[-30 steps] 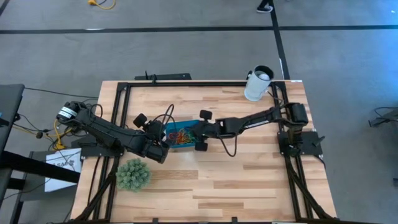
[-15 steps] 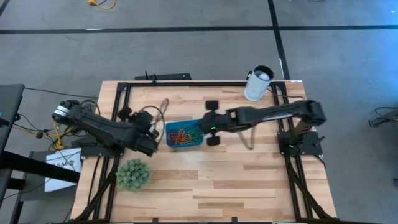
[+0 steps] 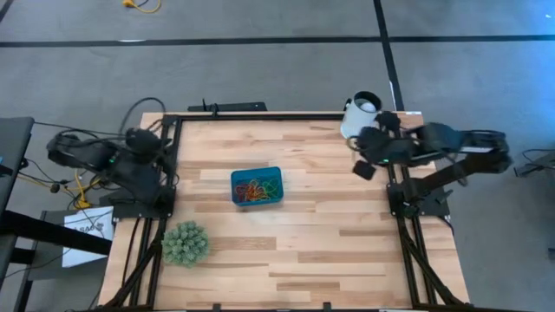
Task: Pick and place items into bin
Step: Return to Home Position
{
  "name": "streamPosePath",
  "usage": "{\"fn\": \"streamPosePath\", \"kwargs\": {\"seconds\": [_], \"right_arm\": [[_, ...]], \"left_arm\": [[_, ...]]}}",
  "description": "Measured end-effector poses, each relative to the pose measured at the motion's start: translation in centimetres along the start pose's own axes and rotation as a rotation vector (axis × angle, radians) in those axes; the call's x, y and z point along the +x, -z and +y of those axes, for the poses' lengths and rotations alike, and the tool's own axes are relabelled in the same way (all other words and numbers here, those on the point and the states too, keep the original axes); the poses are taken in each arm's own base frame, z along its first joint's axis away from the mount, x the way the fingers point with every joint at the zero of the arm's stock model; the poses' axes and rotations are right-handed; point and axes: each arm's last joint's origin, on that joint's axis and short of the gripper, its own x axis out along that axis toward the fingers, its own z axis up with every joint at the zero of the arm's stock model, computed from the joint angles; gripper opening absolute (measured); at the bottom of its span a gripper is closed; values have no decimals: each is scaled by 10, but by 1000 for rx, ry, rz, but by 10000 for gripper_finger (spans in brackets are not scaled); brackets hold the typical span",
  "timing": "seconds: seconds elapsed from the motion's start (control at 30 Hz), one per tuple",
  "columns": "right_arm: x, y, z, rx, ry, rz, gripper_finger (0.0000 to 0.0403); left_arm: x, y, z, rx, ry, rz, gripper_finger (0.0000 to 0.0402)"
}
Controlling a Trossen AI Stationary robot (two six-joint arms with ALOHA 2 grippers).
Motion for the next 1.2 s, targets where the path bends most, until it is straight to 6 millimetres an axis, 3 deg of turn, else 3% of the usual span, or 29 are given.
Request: {"fn": "streamPosePath", "kwargs": {"seconds": [0.1,0.27,0.4,0.53,0.7,0.87,1.0,1.2], "right_arm": [[4,32,1,52,-50,-107,68],[33,89,26,51,-400,-339,68],[57,129,43,85,-646,-575,68],[71,161,45,168,-711,-678,68],[54,178,23,254,-738,-881,68],[49,173,20,245,-729,-901,68],[71,178,38,213,-704,-807,67],[89,184,53,250,-734,-907,67]], "left_arm": [[10,26,15,-122,103,-50,101],[39,78,-23,7,568,-91,101],[49,103,-50,167,939,-357,101],[55,113,-50,247,984,-519,101],[44,98,-28,225,963,-570,101],[29,77,-16,170,994,-596,101],[34,88,-26,221,1078,-652,101],[52,113,-42,205,1075,-695,101]]}}
